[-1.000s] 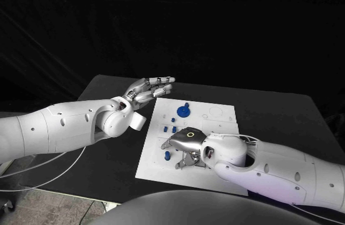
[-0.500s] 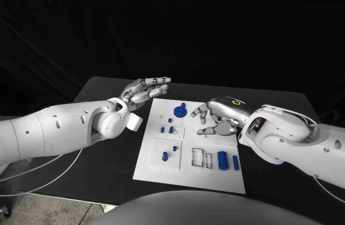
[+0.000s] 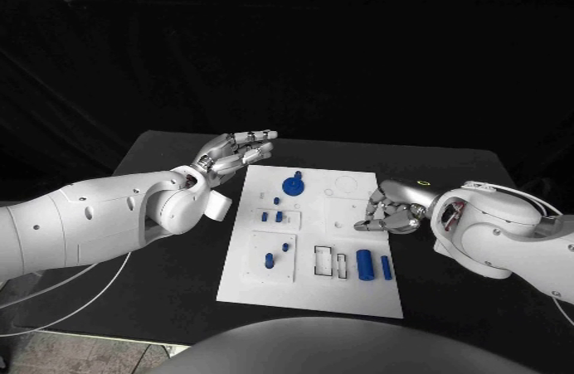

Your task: Assemble the parts on the task board

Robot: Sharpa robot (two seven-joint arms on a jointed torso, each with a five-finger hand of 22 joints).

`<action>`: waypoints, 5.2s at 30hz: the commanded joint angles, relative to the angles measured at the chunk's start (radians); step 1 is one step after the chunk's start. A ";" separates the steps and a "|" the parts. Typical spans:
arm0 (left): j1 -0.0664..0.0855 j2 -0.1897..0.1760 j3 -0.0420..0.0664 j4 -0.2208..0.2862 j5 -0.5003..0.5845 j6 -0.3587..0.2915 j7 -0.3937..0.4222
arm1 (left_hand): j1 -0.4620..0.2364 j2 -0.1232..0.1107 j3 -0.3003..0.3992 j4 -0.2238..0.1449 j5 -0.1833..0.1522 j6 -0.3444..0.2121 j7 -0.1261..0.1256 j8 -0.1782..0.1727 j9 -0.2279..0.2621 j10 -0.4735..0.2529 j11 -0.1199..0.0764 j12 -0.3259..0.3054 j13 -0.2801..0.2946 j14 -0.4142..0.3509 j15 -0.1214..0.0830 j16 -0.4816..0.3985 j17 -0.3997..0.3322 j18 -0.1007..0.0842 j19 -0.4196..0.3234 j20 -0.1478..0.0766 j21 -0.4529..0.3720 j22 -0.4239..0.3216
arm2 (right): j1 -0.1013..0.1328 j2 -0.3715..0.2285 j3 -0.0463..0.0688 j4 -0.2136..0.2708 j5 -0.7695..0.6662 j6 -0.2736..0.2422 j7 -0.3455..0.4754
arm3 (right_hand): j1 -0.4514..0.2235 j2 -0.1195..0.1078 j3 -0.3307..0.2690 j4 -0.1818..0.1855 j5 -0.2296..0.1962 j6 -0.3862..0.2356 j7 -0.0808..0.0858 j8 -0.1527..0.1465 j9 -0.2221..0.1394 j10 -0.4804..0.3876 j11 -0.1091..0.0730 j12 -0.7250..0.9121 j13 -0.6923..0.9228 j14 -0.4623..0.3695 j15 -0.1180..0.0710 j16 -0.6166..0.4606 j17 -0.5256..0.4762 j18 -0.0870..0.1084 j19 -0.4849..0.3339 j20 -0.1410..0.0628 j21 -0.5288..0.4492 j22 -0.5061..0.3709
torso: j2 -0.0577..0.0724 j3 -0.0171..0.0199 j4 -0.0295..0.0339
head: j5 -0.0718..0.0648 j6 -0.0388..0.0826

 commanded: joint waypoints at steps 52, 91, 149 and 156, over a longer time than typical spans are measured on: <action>-0.003 -0.013 -0.002 0.000 0.005 0.050 -0.013 | 0.016 0.008 0.002 -0.002 0.007 0.019 -0.003 0.010 0.002 0.000 0.006 0.011 0.002 0.005 0.004 0.007 0.001 -0.010 0.009 -0.002 0.002 -0.004 | -0.134 0.081 0.000 -0.037 -0.057 0.161 -0.282 | -0.151 -0.036 0.074 -0.009 -0.143 -0.041 -0.043 0.108 0.541 0.105 -0.047 0.004 0.262 0.105 -0.044 0.003 0.263 -0.016 0.095 -0.042 0.060 0.256 | 0.001 -0.0004 0.0019 | -0.010 0.000; -0.008 -0.004 -0.003 -0.005 0.005 0.058 -0.031 | 0.026 0.009 0.004 -0.007 0.019 0.015 0.004 0.011 0.001 0.002 0.013 0.011 0.002 0.005 0.005 0.007 0.001 -0.009 0.012 -0.002 0.003 -0.005 | -0.069 0.085 0.006 -0.012 0.643 0.037 -0.260 | -0.033 -0.024 0.240 -0.145 0.478 -0.028 -0.031 -0.059 0.491 0.105 -0.039 0.004 0.262 0.103 -0.040 0.000 0.256 -0.013 0.089 -0.039 0.050 0.251 | 0.001 -0.0018 0.0035 | -0.009 0.000; -0.008 -0.007 -0.003 -0.005 0.005 0.075 -0.054 | 0.031 0.005 0.001 -0.007 0.036 0.029 0.006 0.016 0.003 0.004 0.014 0.015 0.002 0.020 0.012 0.022 0.004 -0.008 0.016 -0.002 0.003 -0.009 | -0.107 0.234 0.006 -0.115 0.414 0.089 -0.293 | -0.281 -0.002 0.058 0.004 -0.155 -0.046 -0.007 -0.141 0.468 0.105 -0.019 0.004 0.262 0.093 -0.013 -0.026 0.207 0.003 0.063 -0.013 -0.006 0.231 | 0.001 -0.0007 0.0020 | 0.006 0.000; -0.008 -0.008 -0.003 -0.004 0.004 0.077 -0.056 | 0.033 0.005 0.002 -0.008 0.039 0.030 0.006 0.017 0.003 0.004 0.015 0.015 0.002 0.020 0.013 0.023 0.004 -0.007 0.016 -0.002 0.003 -0.009 | -0.107 0.218 0.006 -0.110 0.411 0.033 -0.251 | -0.311 0.007 0.022 0.006 -0.153 -0.045 -0.007 -0.141 0.470 0.105 -0.019 0.004 0.262 0.093 -0.012 -0.026 0.208 0.003 0.062 -0.012 -0.010 0.230 | 0.001 -0.0005 0.0020 | 0.010 0.000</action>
